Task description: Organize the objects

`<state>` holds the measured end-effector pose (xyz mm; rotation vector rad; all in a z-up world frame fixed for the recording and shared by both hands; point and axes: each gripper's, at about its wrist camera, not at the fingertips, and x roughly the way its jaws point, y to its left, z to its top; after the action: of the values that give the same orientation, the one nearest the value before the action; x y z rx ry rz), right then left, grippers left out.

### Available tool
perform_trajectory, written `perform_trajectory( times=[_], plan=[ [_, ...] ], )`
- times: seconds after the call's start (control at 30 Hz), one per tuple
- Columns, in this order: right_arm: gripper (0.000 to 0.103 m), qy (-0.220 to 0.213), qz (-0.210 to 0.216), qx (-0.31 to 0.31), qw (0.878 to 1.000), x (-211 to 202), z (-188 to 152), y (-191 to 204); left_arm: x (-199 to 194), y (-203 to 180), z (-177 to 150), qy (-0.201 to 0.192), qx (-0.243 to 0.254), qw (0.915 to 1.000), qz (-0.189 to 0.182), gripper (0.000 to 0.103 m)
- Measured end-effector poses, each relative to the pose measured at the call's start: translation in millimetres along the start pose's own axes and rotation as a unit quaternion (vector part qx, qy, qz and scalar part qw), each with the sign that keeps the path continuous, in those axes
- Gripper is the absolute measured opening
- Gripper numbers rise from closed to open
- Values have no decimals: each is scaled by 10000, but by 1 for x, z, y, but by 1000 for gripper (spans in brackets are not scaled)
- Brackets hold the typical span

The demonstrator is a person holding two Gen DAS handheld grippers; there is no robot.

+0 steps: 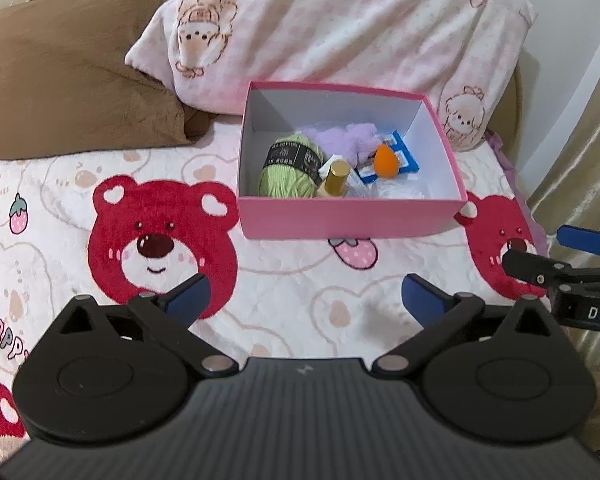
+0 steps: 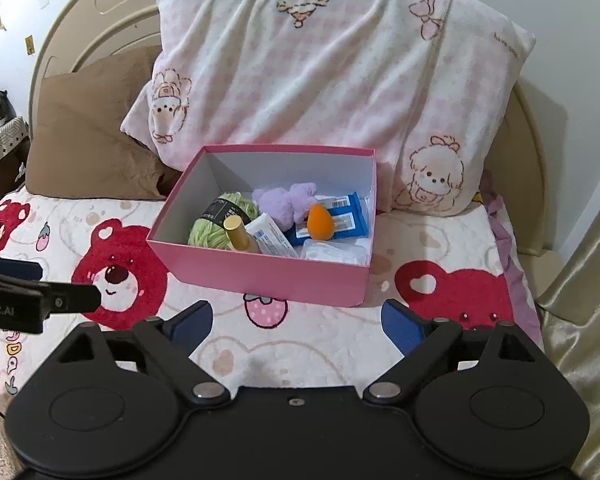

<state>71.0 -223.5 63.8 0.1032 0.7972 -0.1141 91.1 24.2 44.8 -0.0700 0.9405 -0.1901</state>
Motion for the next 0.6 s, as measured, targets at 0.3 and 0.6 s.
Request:
perform_trajectory(
  times=[0.3, 0.6],
  plan=[
    [94, 95, -130, -62, 9999, 0, -3, 4, 6, 3, 0, 279, -170, 9992, 209, 103],
    [94, 180, -211, -103, 9996, 0, -5, 6, 7, -3, 0, 526, -29, 9979, 370, 103]
  ],
)
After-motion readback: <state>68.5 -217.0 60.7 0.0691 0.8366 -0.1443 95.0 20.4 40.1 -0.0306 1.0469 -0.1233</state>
